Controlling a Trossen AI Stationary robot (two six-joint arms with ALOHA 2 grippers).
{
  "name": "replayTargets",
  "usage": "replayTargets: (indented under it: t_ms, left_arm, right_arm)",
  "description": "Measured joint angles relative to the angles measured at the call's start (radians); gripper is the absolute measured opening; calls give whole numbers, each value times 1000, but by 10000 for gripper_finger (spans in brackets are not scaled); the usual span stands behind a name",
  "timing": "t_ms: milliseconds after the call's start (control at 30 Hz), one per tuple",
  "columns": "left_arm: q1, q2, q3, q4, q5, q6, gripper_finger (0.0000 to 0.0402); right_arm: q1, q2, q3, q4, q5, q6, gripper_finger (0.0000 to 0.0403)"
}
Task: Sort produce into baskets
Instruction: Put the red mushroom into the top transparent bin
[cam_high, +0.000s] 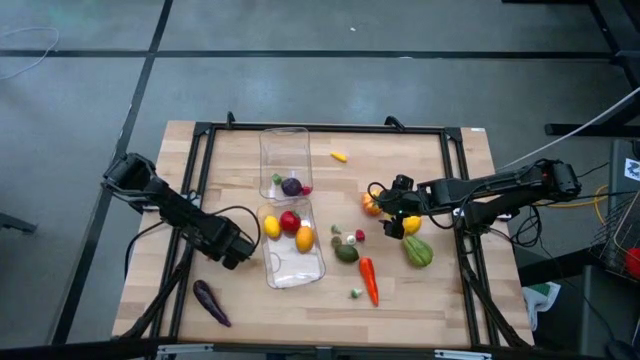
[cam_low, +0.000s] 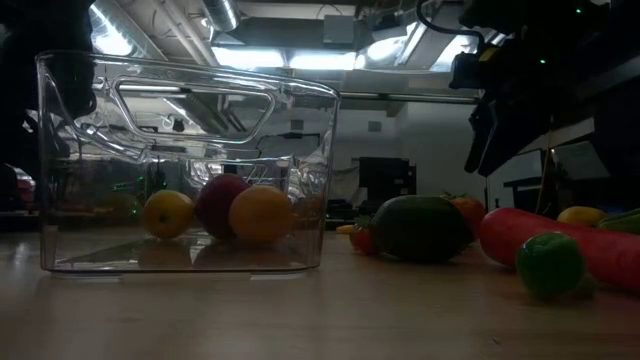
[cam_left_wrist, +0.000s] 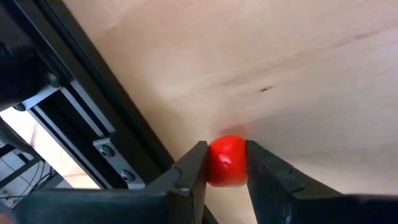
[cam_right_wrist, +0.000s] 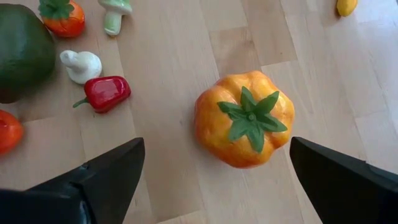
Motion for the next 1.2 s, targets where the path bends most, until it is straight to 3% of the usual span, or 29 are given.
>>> replayTargets:
  t_ms: [300,467,733,967,1200]
  left_arm:
    - [7,-11,85,52,17,48,96]
    - [29,-22,176,23,9,159,97]
    - [78,-134,295,-19,-22,243,97]
    - [149,-281,350,12,-240,220,97]
    - [257,-370,352,119,-625,370,97]
  right_arm:
    - [0,0,0,4,0,-1,397]
    - [0,0,0,8,0,-5,397]
    - [0,0,0,14,0,-8,397]
    - [0,0,0,48,0,-8,397]
    - [0,0,0,56,0,-8,397]
